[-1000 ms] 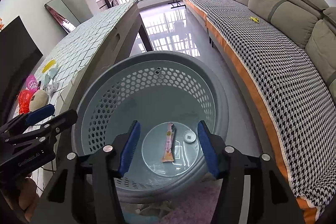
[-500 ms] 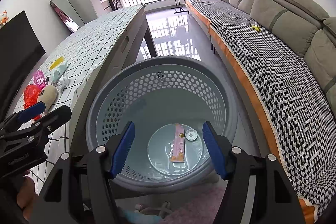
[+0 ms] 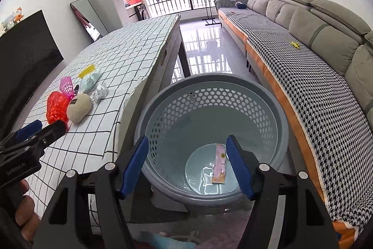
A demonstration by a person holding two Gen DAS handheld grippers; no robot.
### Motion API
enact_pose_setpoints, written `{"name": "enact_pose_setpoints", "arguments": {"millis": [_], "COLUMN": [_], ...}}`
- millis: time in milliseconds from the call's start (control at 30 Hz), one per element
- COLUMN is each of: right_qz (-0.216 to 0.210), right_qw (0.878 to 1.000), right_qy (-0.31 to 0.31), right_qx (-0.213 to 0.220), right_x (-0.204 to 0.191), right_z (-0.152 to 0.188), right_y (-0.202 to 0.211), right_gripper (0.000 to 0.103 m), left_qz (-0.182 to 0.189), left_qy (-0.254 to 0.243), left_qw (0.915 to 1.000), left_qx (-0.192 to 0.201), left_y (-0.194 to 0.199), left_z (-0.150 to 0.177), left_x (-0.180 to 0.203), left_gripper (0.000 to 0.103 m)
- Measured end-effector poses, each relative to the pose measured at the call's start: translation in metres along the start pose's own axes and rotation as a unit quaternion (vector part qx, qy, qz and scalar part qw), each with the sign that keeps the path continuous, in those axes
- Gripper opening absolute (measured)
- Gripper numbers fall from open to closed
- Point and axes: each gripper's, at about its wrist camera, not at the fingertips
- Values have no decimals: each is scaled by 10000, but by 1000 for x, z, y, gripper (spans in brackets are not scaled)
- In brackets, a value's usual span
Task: Collect trash
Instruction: 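Withdraw both open tools from the basket back toward the trash pile, then close the right tool on the beige fluffy ball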
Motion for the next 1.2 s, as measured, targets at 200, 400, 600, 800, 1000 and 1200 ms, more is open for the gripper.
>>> {"name": "enact_pose_setpoints", "arguments": {"millis": [200,400,600,800,1000,1200], "right_qz": [148,207,35,-291,-762,-1056], "right_qw": [9997,9994,9994,9977,9925,9860], "right_qy": [73,165,180,571,951,1284], "right_qx": [151,216,297,233,116,-131], "right_x": [-8,-17,-30,-65,-110,-158], "right_z": [-4,-11,-19,-40,-62,-76], "right_y": [17,21,16,-5,-39,-83], "right_gripper": [69,69,69,69,69,69], "left_qz": [-25,-150,-453,-801,-1249,-1511], "left_qy": [221,445,536,855,1068,1164], "left_qw": [9997,9986,9971,9925,9855,9805], "left_qx": [112,241,285,341,431,466], "left_y": [12,13,7,2,-1,-12], "left_z": [-7,-11,-17,-26,-35,-42], "left_x": [-26,-50,-79,-115,-149,-172], "left_gripper": [94,95,95,95,95,95]}}
Point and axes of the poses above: each gripper's, at about its wrist camera, not at the fingertips, and y roughly against the way its jaws point, x to its right, z to its underside, and after that the axes turned 10 degrees about y, right-handed
